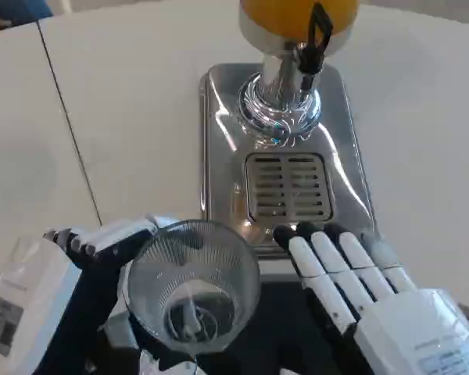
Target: Grasp the cup under the faucet to collect the drink, then remove the cup.
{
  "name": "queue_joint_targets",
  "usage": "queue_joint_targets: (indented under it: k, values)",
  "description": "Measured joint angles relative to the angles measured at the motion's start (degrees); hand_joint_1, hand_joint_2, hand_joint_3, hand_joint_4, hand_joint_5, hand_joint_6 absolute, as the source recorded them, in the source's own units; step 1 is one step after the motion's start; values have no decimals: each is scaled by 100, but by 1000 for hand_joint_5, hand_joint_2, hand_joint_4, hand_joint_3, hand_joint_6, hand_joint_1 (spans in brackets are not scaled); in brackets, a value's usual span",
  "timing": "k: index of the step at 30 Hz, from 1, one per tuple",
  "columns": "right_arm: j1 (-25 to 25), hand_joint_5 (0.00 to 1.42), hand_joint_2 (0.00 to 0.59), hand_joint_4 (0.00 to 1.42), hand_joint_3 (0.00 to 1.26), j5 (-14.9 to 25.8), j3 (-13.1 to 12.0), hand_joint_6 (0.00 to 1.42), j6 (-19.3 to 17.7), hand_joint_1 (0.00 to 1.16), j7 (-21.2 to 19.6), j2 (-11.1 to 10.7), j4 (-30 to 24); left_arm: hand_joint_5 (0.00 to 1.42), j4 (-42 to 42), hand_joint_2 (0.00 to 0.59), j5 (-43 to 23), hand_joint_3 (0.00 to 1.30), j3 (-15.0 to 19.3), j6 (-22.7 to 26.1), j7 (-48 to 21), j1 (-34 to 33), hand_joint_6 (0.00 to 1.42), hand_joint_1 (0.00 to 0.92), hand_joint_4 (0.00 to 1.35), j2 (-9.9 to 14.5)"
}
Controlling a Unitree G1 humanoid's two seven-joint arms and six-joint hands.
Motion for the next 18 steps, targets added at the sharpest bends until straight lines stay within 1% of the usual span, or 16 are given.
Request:
queue_joint_targets:
  k: [9,18]
  values:
    - [-38,0,586,0,0,1,5,0,99,74,107,28,-26,1424,0,58,-10,1209,-1,37,-76,-1,1424,525,1283,-94]
    - [-41,0,586,0,0,-13,60,0,148,80,161,144,-35,1424,0,58,-33,1209,-15,131,-161,-27,1424,525,1283,-174]
